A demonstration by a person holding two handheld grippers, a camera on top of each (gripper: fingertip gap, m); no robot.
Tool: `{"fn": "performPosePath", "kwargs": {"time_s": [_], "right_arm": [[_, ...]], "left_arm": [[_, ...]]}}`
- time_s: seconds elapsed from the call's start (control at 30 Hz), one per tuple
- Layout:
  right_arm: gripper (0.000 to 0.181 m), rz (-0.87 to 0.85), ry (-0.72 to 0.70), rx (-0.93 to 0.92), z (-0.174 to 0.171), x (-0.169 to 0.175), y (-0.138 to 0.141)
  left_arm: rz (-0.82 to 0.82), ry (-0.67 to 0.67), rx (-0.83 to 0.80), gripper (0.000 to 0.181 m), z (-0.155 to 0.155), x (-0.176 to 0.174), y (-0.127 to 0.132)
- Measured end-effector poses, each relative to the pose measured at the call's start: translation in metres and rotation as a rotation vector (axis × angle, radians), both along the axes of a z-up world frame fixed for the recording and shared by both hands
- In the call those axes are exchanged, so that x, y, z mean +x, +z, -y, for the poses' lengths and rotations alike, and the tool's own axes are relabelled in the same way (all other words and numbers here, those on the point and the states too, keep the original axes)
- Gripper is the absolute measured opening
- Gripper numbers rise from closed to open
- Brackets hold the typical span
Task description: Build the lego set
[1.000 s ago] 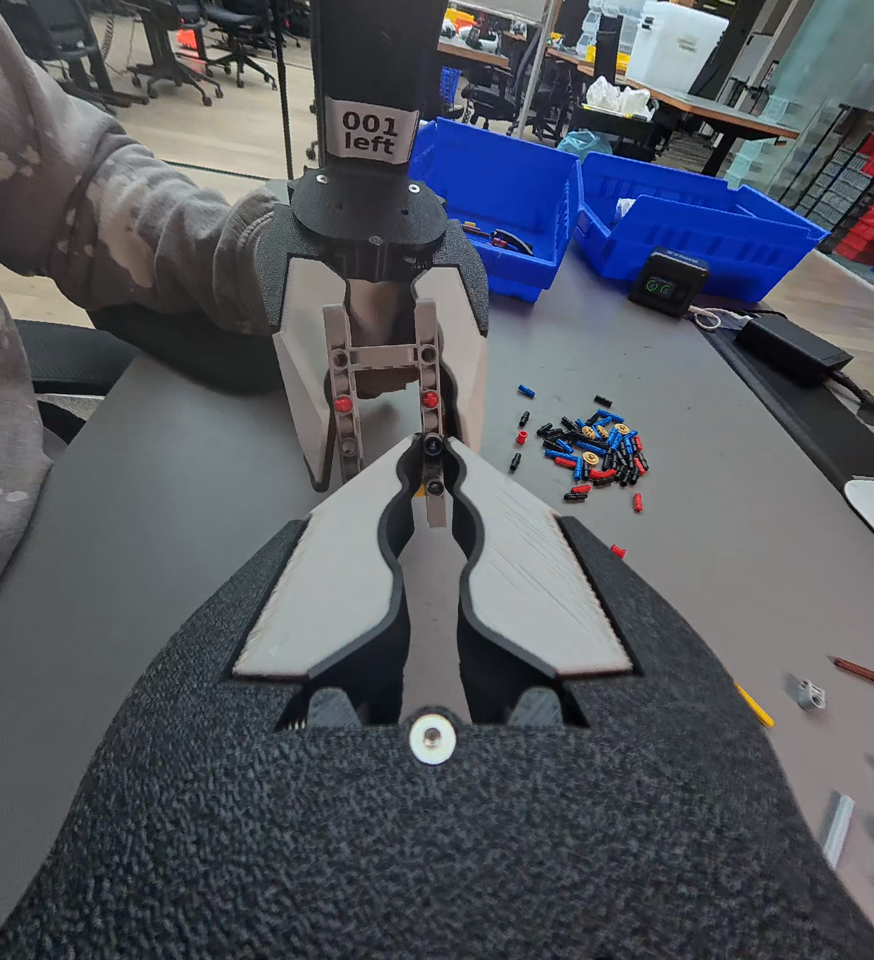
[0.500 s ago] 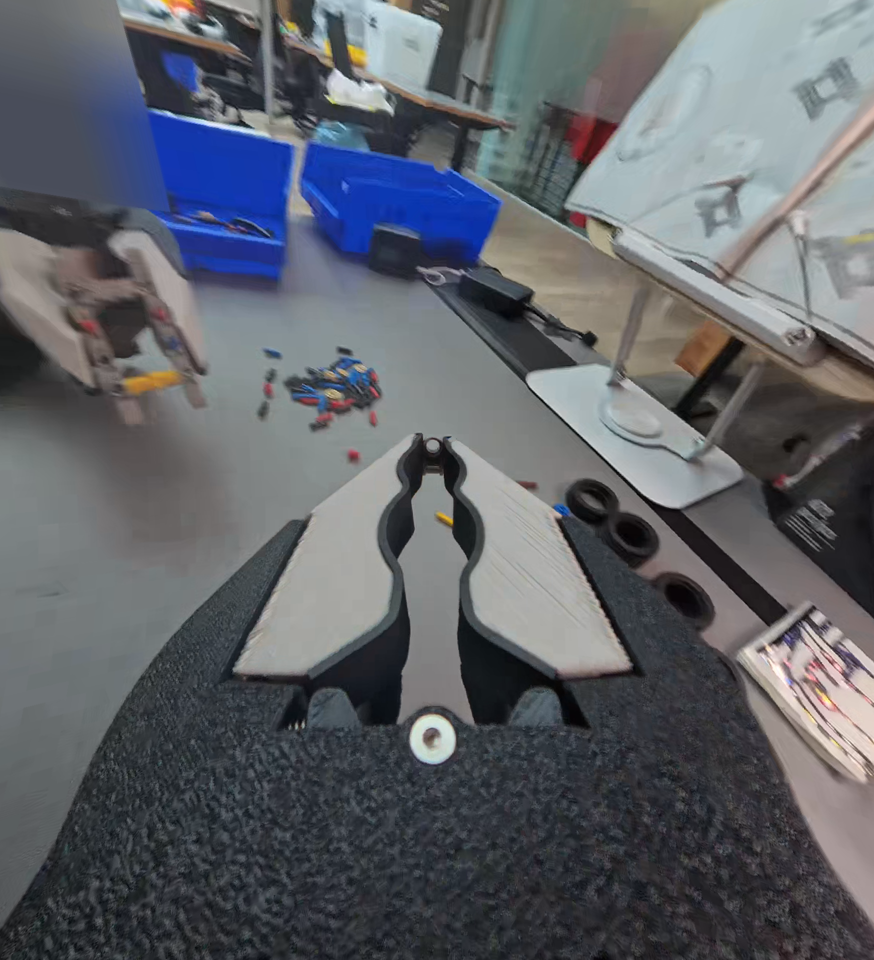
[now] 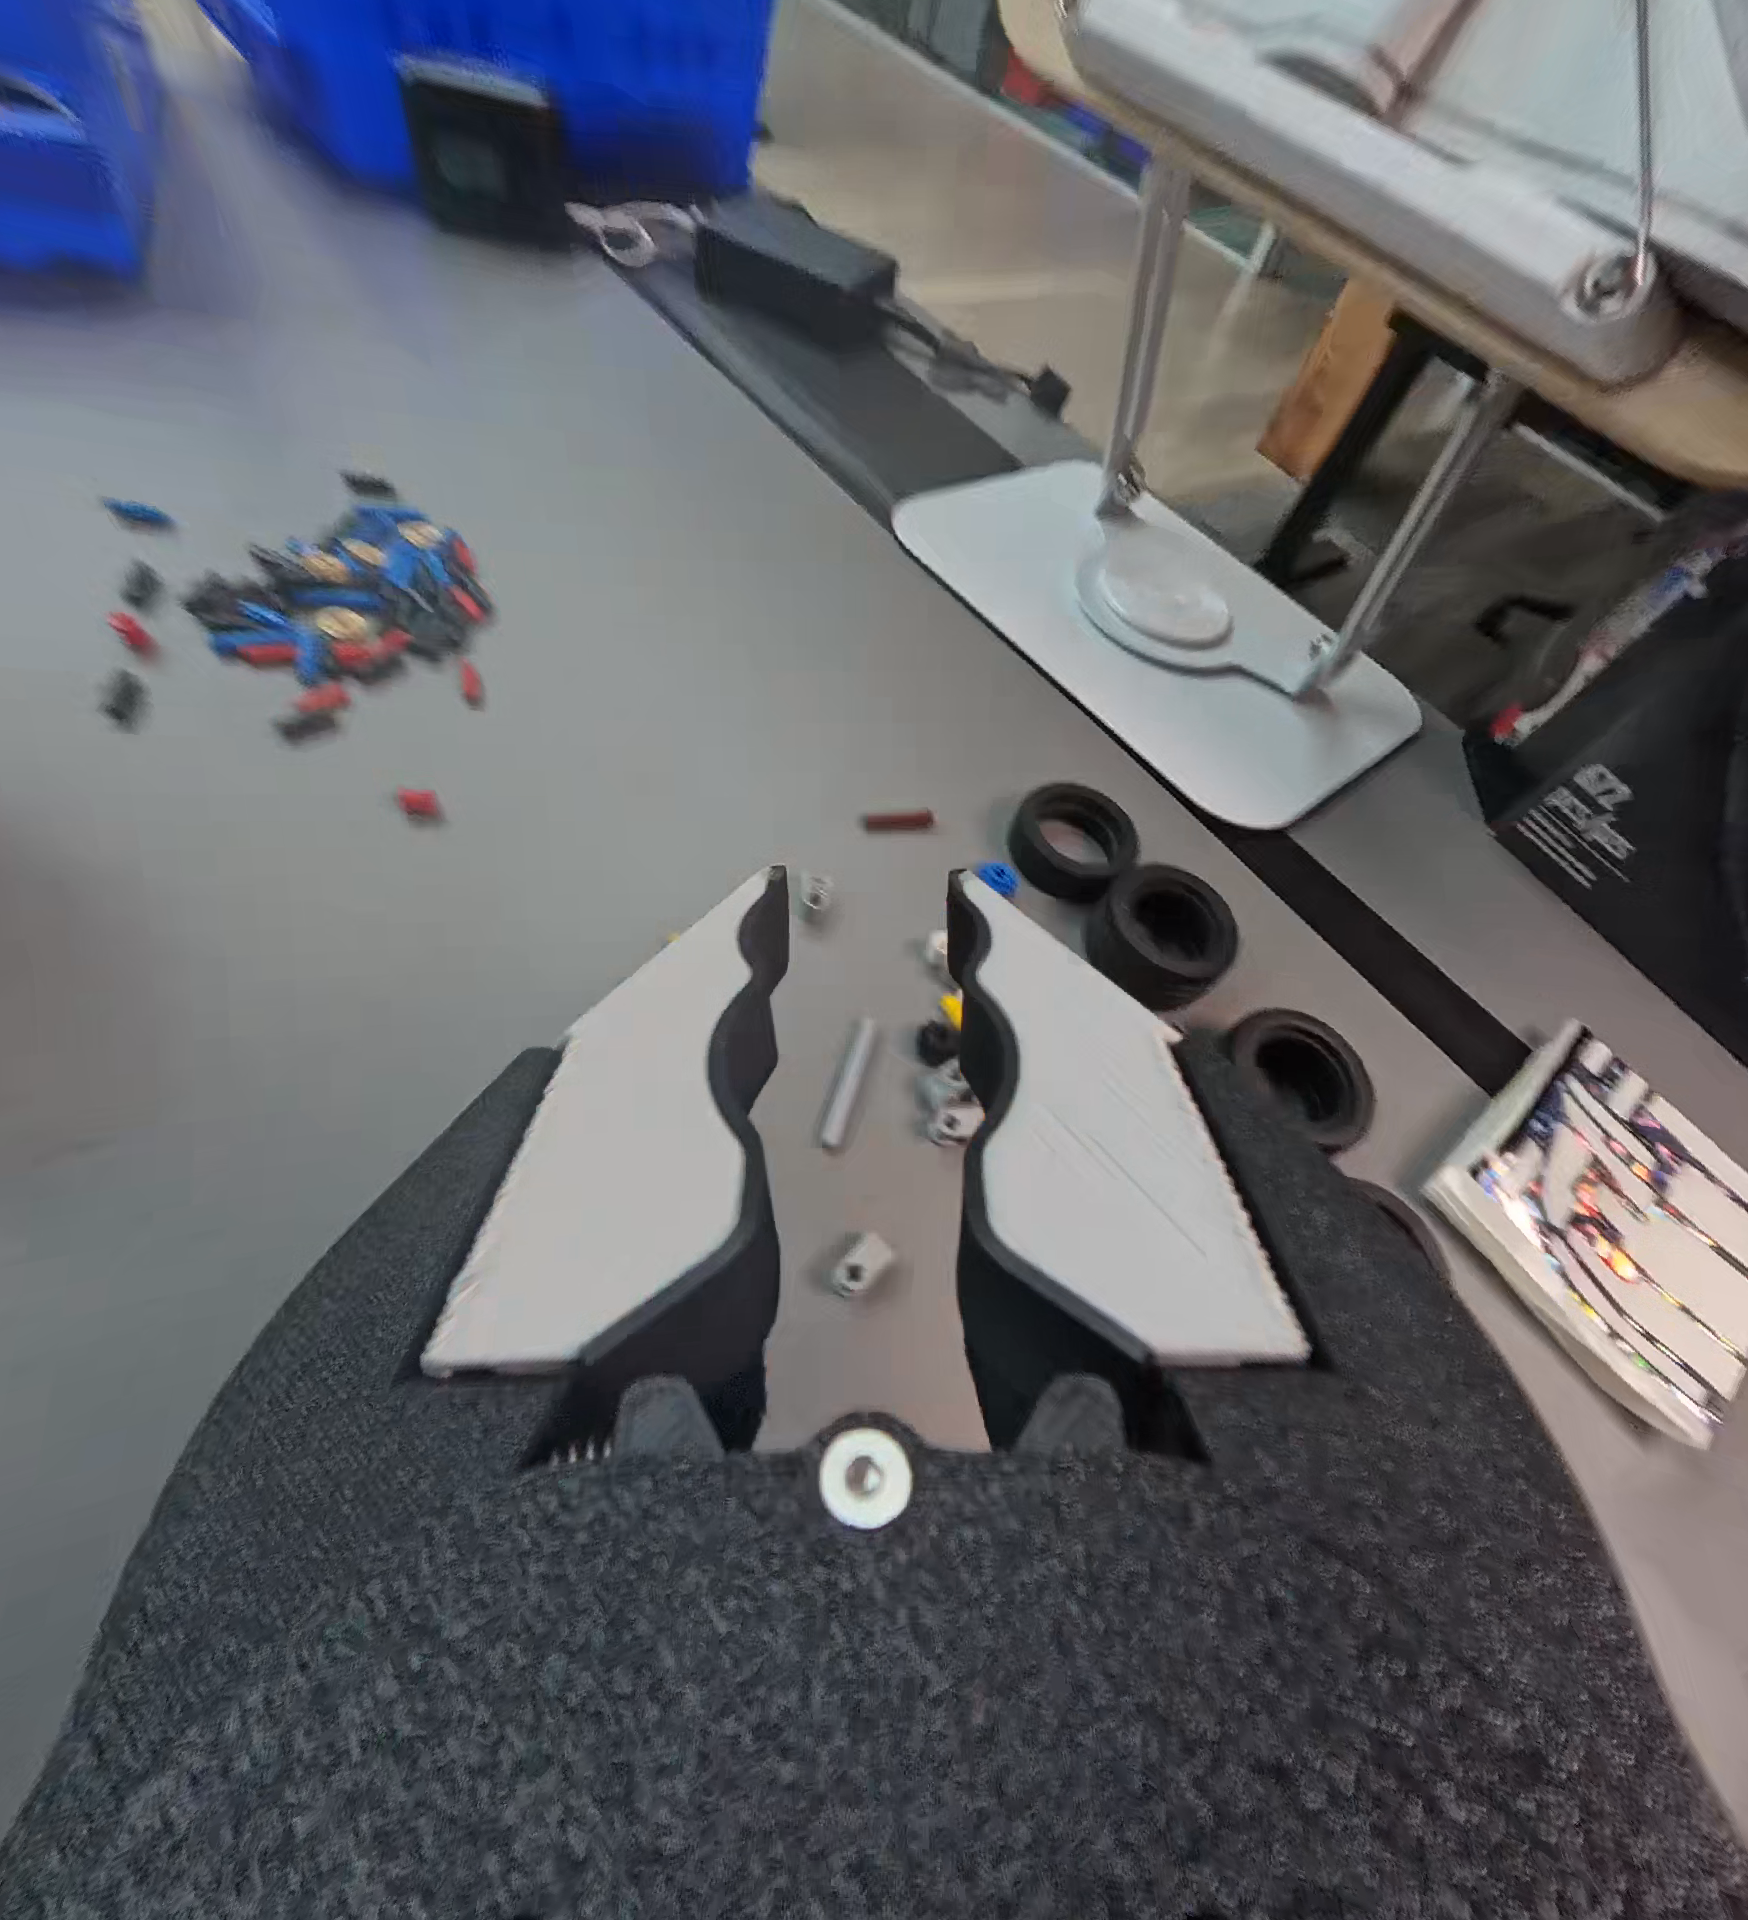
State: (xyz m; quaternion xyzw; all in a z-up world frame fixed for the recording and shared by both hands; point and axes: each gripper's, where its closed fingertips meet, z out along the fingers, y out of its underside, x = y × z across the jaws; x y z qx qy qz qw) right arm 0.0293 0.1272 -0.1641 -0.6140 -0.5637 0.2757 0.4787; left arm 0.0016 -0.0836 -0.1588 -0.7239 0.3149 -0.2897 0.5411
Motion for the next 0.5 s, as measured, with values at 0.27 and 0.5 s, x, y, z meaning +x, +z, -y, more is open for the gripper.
{"fn": "performPosePath", "kwargs": {"time_s": [0.27, 0.5], "right_arm": [[0.024, -0.135, 0.339, -0.572, 0.179, -0.027, 0.020], [0.010, -0.116, 0.328, -0.662, 0.204, -0.042, 0.000]], "left_arm": [[-0.165, 0.085, 0.172, 0.045, -0.005, -0.004, 0.000], [-0.373, 0.122, 0.328, 0.047, -0.007, 0.000, -0.006]]}}
